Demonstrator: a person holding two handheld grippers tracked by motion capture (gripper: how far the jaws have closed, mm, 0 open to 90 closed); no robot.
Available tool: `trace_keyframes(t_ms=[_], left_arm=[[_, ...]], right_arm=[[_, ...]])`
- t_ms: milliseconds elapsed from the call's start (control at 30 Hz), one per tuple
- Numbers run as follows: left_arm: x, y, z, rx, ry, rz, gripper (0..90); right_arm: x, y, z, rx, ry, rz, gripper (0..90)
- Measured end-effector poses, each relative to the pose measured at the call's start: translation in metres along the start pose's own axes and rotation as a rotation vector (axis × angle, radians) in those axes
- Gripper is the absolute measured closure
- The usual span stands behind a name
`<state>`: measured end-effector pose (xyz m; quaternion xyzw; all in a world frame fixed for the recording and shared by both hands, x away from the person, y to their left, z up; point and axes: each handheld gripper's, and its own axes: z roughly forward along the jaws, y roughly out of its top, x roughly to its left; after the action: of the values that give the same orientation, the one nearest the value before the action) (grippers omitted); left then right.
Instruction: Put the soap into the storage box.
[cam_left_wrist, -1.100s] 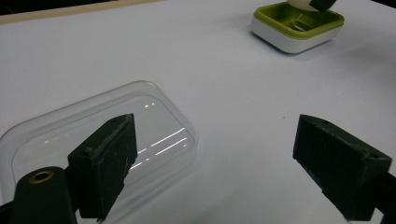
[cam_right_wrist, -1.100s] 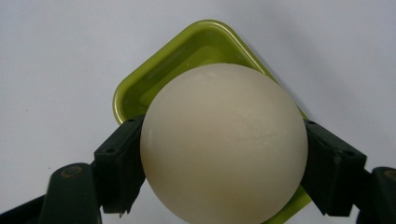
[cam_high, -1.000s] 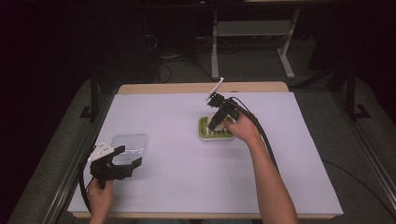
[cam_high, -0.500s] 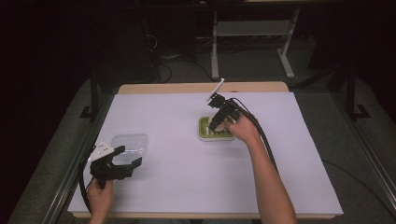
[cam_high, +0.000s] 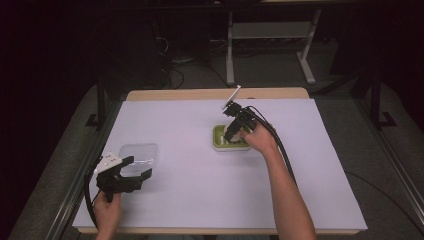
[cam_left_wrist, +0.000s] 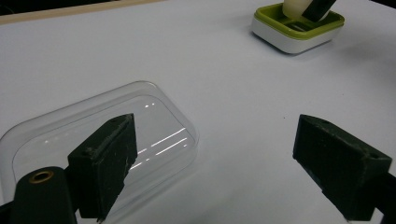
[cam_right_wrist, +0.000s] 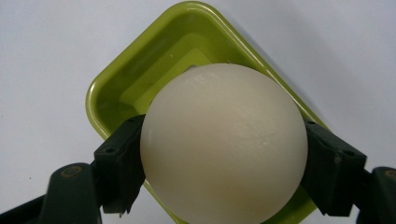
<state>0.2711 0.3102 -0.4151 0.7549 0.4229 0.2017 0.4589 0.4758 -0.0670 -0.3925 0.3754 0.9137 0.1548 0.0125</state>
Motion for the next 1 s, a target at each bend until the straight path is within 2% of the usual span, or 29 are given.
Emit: trace_keyframes(t_ms=[1000], left_arm=[[-0.001, 0.0, 0.0, 0.001, 0.0, 0.0, 12.9]], right_arm=[[-0.002, 0.002, 0.012, 0.037, 0.006, 0.043, 23.3]])
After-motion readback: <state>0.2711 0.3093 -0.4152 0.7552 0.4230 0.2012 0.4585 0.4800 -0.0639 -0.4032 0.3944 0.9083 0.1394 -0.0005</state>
